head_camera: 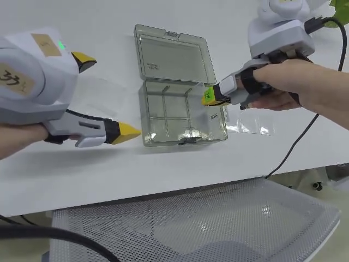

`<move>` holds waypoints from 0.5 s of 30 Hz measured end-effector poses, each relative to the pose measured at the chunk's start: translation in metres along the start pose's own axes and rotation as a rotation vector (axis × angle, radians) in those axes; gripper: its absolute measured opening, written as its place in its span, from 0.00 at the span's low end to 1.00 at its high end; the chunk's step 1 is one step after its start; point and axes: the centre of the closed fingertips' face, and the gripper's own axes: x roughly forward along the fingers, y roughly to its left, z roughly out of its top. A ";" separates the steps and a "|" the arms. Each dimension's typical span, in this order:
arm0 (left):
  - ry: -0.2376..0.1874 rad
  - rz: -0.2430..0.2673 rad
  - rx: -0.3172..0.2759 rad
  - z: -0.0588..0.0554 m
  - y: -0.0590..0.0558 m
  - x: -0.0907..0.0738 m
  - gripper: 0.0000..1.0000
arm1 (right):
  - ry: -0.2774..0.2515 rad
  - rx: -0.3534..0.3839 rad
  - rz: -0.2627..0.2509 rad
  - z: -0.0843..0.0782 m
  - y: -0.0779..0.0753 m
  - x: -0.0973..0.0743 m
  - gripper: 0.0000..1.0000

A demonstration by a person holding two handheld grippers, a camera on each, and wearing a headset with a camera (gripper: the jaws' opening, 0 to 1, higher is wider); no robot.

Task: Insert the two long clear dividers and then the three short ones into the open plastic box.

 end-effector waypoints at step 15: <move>0.002 0.006 -0.008 -0.003 0.002 -0.001 0.88 | 0.013 -0.010 -0.014 0.001 -0.006 0.014 0.03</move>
